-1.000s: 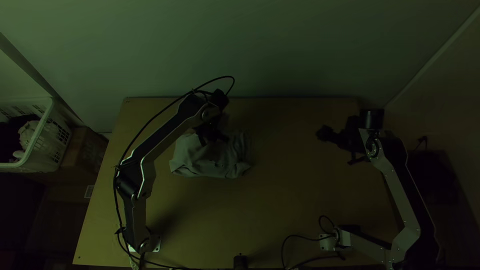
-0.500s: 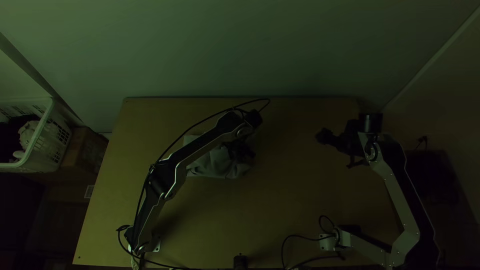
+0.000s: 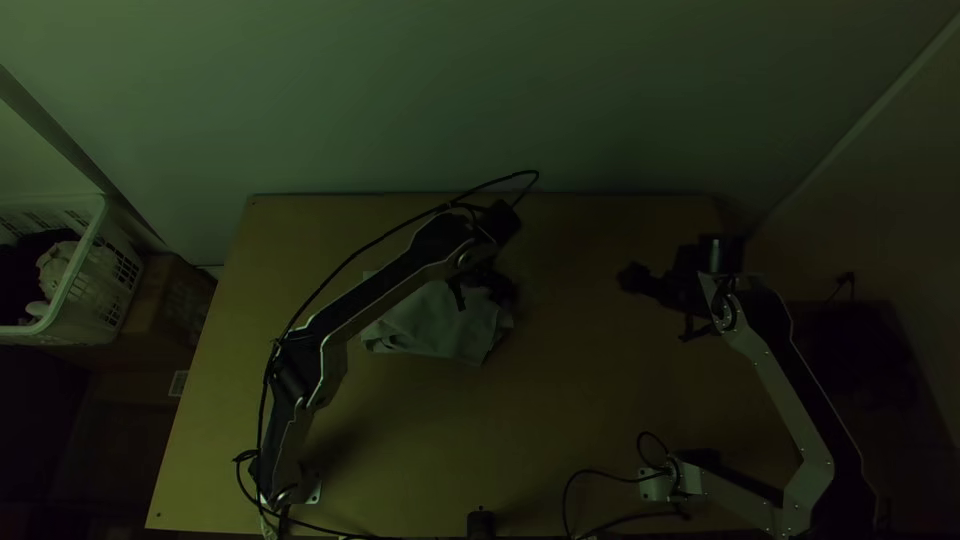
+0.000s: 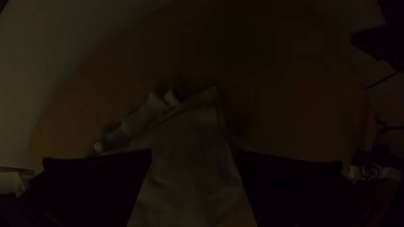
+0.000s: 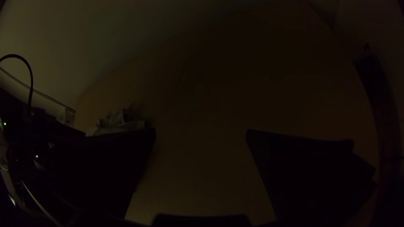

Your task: Fold the t-shirt

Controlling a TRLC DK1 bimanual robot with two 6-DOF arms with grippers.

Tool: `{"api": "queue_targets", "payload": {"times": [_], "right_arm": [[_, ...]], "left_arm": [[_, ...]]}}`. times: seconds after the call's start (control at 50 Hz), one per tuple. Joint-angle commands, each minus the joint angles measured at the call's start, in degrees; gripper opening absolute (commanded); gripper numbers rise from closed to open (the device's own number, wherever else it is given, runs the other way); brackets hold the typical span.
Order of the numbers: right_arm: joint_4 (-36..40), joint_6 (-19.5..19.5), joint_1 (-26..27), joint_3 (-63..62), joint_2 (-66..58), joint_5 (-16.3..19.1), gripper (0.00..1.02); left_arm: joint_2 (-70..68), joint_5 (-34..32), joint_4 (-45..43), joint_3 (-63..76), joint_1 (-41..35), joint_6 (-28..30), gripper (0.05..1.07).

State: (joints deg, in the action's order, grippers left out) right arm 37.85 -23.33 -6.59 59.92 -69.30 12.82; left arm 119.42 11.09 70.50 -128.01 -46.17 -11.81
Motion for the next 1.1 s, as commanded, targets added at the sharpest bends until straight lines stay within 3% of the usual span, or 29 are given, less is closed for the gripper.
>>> {"api": "queue_targets", "payload": {"times": [0.0, 0.48, 0.62, 0.88, 1.08], "right_arm": [[-2.43, 2.59, -0.44, -0.77, 1.01, -0.43, 0.98], [-19.12, 7.69, 3.51, 5.12, 1.89, -0.43, 0.98], [-24.4, 11.91, 5.45, 5.29, 3.99, -0.43, 0.98], [-30.37, 12.61, 10.81, 5.29, 8.92, -0.43, 0.98], [-35.3, 15.95, 12.48, 2.04, 16.04, -0.6, 0.98]], "left_arm": [[-5.42, 1.39, -0.63, 1.09, 1.79, 1.0, 1.03], [-25.55, 1.48, -15.74, 17.09, 17.52, 6.54, 1.03], [-33.37, 2.18, -22.77, 25.44, 23.5, 8.65, 1.03], [-46.11, 2.44, -32.09, 39.59, 33.25, 10.85, 1.03], [-57.28, 2.18, -43.87, 53.47, 37.82, 16.12, 1.03]]}}
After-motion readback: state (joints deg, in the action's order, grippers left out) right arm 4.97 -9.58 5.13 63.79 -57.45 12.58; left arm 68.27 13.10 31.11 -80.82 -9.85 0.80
